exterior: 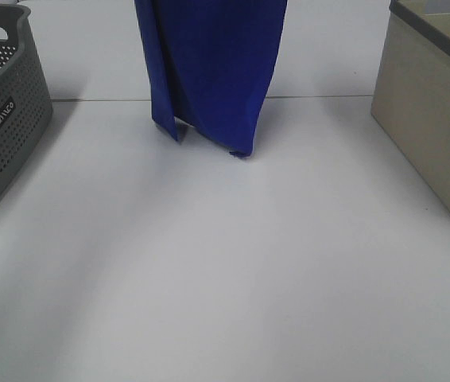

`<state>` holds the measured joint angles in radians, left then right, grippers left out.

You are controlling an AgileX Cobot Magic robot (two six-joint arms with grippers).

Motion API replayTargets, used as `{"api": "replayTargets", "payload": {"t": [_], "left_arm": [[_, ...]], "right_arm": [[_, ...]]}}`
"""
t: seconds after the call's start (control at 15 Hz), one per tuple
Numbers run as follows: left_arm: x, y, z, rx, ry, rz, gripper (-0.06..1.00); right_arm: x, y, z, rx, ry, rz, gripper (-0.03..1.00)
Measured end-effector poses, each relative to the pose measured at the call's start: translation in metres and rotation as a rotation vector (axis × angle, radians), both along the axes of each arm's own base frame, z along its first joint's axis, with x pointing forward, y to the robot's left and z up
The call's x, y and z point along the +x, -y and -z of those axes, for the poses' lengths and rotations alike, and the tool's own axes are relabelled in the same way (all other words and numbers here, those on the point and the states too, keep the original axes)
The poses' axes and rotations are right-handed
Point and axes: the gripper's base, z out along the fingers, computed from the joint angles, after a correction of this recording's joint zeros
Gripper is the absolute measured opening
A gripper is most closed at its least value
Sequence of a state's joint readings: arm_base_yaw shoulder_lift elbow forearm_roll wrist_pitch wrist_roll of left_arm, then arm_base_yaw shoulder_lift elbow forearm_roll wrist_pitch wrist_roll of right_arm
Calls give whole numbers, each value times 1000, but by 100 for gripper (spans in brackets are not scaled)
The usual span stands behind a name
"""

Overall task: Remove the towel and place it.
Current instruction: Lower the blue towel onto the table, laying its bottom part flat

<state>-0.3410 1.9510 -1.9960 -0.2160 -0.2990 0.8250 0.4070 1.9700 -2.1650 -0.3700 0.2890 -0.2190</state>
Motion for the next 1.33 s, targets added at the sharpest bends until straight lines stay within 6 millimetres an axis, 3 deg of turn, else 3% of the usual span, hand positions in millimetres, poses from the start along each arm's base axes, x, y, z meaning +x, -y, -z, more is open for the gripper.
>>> {"api": "replayTargets", "payload": {"t": [0.4, 0.73, 1.0, 1.33], "left_arm": [[35, -13, 35, -134, 16, -6, 0], [72, -12, 41, -184, 180, 66, 0], [83, -8, 43, -221, 226, 143, 0], [88, -5, 50, -269, 130, 194, 0]], "right_arm": [[34, -3, 29, 2, 107, -35, 2], [59, 8, 26, 32, 234, -23, 2], [64, 16, 28, 21, 264, -15, 2], [69, 31, 28, 17, 266, 13, 2]]}}
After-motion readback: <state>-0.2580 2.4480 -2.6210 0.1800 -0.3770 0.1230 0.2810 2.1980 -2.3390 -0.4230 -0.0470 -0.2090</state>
